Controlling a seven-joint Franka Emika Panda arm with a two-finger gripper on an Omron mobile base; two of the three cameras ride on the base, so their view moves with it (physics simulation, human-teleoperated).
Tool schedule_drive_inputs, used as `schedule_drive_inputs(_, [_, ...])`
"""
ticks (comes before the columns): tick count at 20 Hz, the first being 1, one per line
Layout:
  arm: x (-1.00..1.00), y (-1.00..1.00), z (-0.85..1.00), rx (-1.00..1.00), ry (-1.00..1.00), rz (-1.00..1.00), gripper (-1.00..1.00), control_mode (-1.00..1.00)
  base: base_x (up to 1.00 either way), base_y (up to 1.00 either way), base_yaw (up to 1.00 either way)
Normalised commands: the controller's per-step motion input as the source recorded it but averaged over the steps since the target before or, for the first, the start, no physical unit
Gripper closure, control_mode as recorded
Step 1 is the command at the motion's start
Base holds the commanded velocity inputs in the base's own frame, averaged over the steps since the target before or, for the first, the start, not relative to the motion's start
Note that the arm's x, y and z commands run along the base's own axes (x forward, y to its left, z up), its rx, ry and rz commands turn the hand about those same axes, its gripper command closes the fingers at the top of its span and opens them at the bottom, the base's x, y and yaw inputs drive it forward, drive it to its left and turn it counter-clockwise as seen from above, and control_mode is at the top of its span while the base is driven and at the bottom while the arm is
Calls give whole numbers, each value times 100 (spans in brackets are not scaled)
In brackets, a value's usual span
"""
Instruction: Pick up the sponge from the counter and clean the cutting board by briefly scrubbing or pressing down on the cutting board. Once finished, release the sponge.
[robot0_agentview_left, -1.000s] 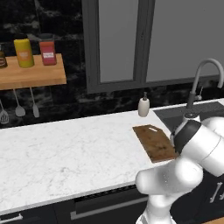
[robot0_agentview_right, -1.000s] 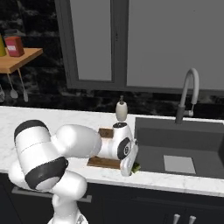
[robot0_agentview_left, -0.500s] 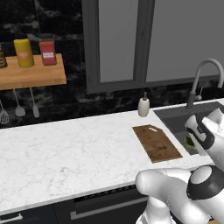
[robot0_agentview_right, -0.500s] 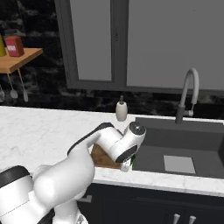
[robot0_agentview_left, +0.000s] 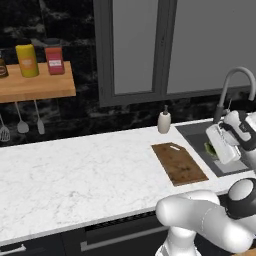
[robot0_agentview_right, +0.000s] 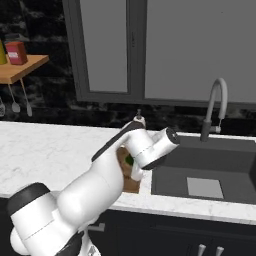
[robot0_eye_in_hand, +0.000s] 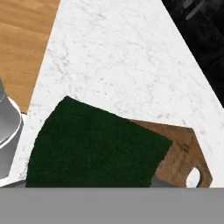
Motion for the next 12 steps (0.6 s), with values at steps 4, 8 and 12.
schedule_drive_inputs(4, [0,70,-12,0,18,0,100,-100,0,0,0])
schedule_drive_inputs(8, [-1,77,-22,-10,21,0,100,-100,0,0,0])
schedule_drive_inputs(12, [-19,54,-32,-17,5,-3,100,-100,0,0,0])
